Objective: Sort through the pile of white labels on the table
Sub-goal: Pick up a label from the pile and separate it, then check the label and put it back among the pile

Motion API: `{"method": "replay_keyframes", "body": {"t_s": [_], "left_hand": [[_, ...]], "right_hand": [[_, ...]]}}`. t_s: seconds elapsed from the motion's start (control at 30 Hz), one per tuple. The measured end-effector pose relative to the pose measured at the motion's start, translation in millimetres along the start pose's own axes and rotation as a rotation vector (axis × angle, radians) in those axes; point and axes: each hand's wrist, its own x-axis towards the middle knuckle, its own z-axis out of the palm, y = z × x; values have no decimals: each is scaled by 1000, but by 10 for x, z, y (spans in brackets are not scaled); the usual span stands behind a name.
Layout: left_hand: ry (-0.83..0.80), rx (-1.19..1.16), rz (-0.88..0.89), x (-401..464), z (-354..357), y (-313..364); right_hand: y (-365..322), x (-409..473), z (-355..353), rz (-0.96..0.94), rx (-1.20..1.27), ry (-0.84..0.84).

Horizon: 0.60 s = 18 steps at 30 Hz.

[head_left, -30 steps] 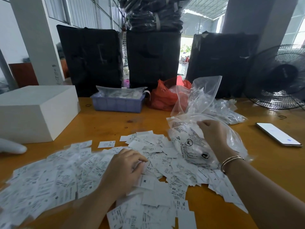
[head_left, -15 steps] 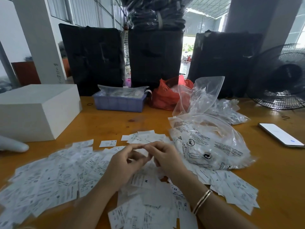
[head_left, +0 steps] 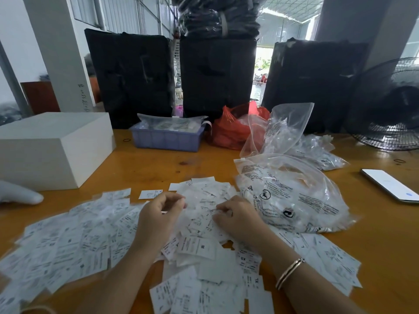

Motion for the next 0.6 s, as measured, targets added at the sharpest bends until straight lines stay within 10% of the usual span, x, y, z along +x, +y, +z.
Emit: {"method": "replay_keyframes", "body": {"t_s": [0.6], "left_hand": [[89,52,40,-1,88,-25]], "right_hand": [[-43,68,194,-86,-231,154]]}}
